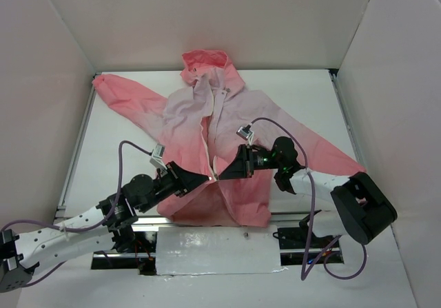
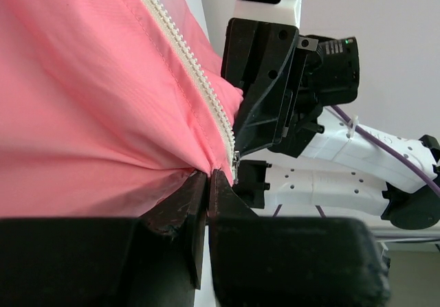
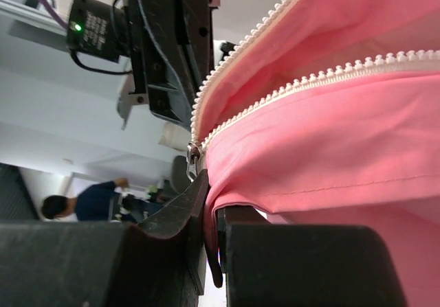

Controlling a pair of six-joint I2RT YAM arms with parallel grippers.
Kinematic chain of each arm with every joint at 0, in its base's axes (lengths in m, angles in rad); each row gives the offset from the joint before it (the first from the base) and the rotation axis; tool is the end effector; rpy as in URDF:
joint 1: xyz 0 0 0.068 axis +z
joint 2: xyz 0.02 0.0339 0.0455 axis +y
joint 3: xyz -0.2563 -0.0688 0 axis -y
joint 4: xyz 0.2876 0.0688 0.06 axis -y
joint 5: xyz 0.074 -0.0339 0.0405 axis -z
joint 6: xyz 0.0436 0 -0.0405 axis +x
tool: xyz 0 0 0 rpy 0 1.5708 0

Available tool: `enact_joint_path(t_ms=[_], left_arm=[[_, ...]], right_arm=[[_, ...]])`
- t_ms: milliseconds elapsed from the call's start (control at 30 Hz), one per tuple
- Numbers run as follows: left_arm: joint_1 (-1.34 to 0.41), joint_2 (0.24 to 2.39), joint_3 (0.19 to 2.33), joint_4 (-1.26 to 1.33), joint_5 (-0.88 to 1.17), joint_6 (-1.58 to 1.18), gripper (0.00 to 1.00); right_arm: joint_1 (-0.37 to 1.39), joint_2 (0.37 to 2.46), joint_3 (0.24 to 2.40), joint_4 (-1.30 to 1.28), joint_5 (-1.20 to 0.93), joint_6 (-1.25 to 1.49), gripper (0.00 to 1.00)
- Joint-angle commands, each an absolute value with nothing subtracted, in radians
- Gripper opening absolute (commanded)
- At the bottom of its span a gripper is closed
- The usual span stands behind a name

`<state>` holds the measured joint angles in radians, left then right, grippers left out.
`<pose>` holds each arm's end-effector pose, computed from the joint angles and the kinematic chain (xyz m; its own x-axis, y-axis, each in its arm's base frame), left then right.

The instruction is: Zip up the jacket

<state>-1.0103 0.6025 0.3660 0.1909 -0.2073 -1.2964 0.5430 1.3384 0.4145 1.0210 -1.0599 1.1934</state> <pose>0.1240 -0.1807 0.2444 -0.6992 -0.6579 -0.2797 0.1716 0.2253 -0.9590 0.2176 0.1757 0.1788 -0.8953 -0.0094 -0.4454 -0.4442 -0.0576 0.8941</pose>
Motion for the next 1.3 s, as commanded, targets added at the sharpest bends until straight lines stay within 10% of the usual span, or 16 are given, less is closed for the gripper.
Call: enact_joint_path(t_ms=[0,1267], left_arm=[[-1.006,0.615,0.348,0.327,-0.118,-1.273,0.0],[-1.008,0.772,0.397,0.196,0.06,-1.077,0.0]], right_arm=[[0.54,1.273,0.42,0.865,-1.043,1.049,0.0],[0.603,1.106,0.384,0.407,-0.784,0.848,0.01]])
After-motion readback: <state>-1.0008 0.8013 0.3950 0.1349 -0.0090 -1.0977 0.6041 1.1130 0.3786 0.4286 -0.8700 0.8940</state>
